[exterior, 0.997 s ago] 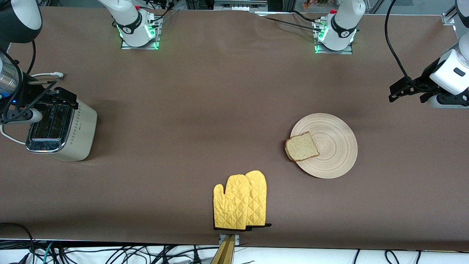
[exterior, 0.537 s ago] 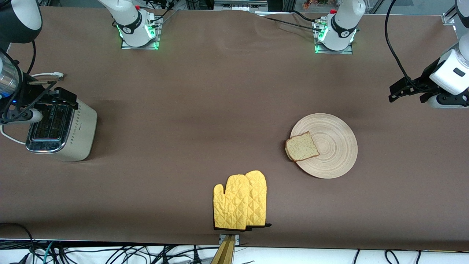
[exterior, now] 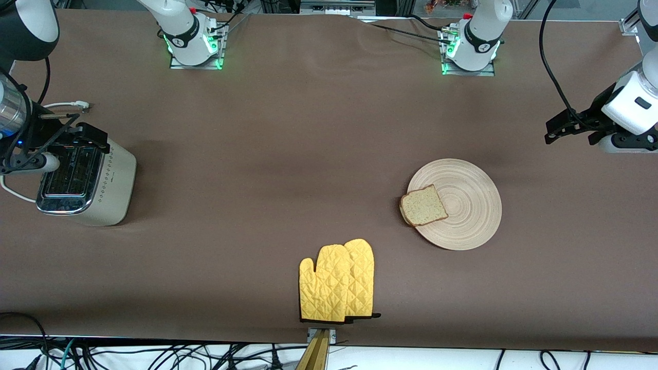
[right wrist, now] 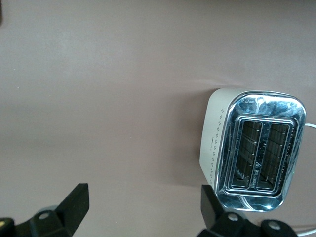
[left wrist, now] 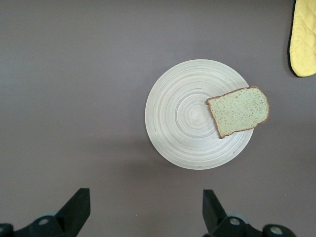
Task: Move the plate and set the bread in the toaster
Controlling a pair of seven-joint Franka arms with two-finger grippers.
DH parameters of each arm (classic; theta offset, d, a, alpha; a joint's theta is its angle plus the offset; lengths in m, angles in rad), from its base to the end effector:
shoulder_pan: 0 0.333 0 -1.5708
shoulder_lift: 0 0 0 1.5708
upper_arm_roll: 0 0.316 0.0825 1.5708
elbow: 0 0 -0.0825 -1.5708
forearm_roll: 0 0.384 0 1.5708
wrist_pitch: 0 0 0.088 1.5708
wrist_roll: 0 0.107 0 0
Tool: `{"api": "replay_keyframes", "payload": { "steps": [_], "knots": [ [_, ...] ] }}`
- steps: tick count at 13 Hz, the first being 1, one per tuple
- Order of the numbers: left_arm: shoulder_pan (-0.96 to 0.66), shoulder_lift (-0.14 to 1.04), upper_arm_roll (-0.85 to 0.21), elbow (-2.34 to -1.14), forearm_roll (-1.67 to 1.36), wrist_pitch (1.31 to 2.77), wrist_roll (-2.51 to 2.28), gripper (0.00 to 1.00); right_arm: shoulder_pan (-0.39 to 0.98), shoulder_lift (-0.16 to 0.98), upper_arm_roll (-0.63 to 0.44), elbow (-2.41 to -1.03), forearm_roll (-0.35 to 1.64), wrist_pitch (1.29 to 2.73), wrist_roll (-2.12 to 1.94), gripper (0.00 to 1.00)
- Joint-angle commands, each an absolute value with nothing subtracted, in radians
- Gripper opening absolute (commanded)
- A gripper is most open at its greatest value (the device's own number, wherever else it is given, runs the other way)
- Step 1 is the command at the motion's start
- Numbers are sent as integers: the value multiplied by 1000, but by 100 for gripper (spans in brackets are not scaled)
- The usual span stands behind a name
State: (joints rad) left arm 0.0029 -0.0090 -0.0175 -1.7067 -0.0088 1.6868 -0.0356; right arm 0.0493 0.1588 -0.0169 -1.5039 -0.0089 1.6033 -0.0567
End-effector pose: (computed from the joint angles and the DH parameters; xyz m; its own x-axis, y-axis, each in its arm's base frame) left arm 0.5578 -0.0090 0.5750 0.9997 0.0220 -0.0112 0.0221 -0.9997 0.0082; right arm 0.6026 0.0194 0.5669 0.9942 0.0893 -0.0599 0.0899 -0.9959 0.0081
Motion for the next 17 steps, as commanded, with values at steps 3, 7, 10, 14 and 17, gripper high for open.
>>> {"api": "replay_keyframes", "payload": {
  "steps": [3,7,10,14,17],
  "knots": [
    [9,-5,-23,-1690,23,1672,-23,100,44,155,-14,-1500,-14,1603,-64,100],
    [8,8,-25,-1690,23,1672,-28,100,44,155,-14,-1500,-14,1605,-67,100],
    [6,14,-26,-1690,11,1672,-26,100,44,155,-14,-1500,-14,1605,-64,100],
    [6,38,-28,-1687,-4,1672,9,100,41,155,-14,-1500,-14,1598,-60,100],
    [5,54,-26,-1687,-55,1672,51,100,41,155,-14,-1500,-14,1598,-58,100]
  ]
}}
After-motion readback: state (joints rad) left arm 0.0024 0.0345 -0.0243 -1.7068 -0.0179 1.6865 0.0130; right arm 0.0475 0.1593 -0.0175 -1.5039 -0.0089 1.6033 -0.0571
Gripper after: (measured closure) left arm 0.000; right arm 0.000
